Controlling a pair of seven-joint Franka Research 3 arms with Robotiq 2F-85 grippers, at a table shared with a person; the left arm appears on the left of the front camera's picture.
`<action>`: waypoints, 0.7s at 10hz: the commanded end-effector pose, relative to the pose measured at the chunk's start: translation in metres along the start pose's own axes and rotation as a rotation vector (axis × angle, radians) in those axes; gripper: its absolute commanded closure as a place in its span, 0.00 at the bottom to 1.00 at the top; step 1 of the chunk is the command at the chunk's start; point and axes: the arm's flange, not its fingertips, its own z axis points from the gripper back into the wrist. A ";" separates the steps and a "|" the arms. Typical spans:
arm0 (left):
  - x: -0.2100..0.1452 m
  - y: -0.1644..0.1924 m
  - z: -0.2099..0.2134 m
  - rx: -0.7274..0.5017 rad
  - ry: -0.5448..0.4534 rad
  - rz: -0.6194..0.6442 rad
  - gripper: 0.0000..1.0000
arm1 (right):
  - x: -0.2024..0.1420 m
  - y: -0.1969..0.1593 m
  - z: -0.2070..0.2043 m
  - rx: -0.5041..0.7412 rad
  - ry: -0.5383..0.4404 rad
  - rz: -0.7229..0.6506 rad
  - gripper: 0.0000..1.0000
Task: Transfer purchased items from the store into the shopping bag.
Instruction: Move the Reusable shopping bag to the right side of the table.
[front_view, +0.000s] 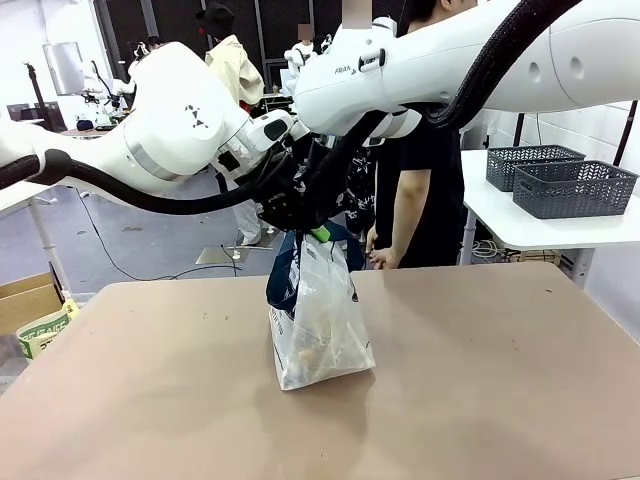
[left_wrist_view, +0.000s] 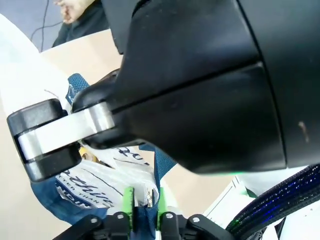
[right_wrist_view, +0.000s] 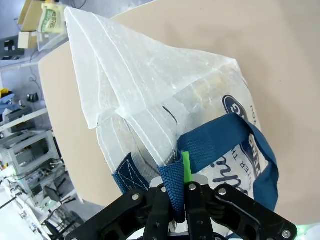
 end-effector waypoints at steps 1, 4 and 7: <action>-0.009 0.000 0.004 0.036 0.015 0.008 1.00 | -0.007 -0.003 0.004 0.037 -0.009 0.001 1.00; -0.016 0.006 0.020 0.054 0.009 0.000 1.00 | -0.006 -0.017 0.012 0.060 -0.010 0.008 1.00; -0.019 0.009 0.026 0.032 0.018 -0.017 1.00 | -0.005 -0.025 0.012 0.092 -0.028 0.095 1.00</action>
